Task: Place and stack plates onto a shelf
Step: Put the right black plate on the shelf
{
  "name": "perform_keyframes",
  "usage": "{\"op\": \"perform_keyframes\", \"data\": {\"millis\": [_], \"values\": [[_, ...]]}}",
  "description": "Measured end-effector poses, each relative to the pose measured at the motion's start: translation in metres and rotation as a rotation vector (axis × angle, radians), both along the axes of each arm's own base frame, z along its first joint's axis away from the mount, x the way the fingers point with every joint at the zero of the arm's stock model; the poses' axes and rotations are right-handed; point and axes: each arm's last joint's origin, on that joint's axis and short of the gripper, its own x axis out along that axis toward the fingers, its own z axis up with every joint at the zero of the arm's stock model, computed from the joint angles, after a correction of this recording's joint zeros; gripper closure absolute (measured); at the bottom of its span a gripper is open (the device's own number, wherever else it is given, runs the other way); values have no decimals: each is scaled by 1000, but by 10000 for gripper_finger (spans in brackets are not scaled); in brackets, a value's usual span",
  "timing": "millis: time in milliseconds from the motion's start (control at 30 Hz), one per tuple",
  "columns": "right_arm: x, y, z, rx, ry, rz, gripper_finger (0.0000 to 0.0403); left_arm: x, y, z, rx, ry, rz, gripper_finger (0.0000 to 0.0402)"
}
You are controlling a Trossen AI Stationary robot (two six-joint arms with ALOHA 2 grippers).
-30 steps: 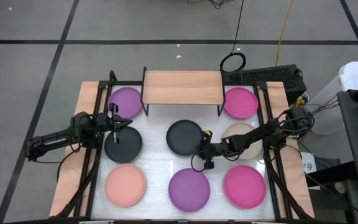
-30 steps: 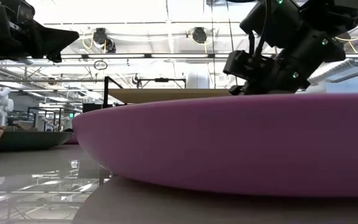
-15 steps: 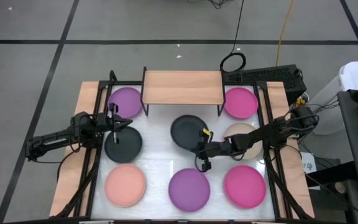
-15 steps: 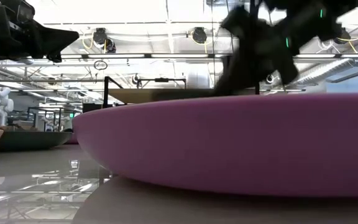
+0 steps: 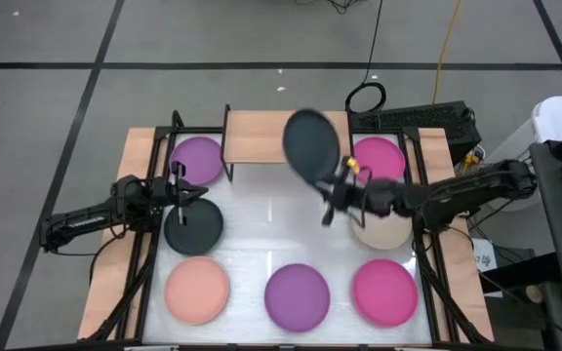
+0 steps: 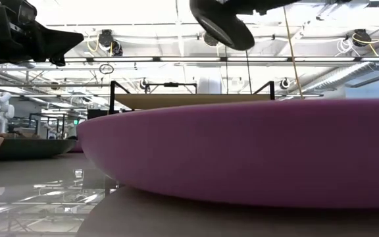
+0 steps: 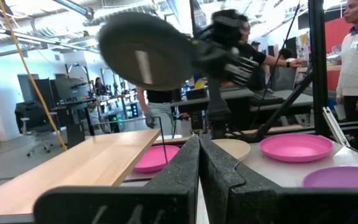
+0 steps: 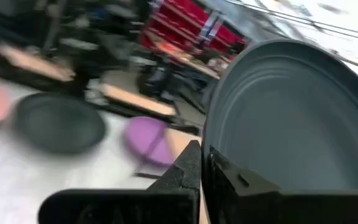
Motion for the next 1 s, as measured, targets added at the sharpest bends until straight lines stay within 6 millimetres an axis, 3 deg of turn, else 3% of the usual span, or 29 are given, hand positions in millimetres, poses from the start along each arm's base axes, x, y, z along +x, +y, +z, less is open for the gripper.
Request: {"op": "perform_keyframes", "data": {"millis": [233, 400, 833, 1000], "values": [[2, -56, 15, 69, 106, -161, 402, 0, 0, 0, 0, 0, 0, 387], [8, -86, 0, 190, 247, -170, 402, 0, 0, 0, 0, 0, 0, 387], [32, -105, -52, 278, 432, -163, 402, 0, 0, 0, 0, 1, 0, 387], [38, -108, -60, 274, 454, -171, 395, 0, 0, 0, 0, 0, 0, 387]]}}
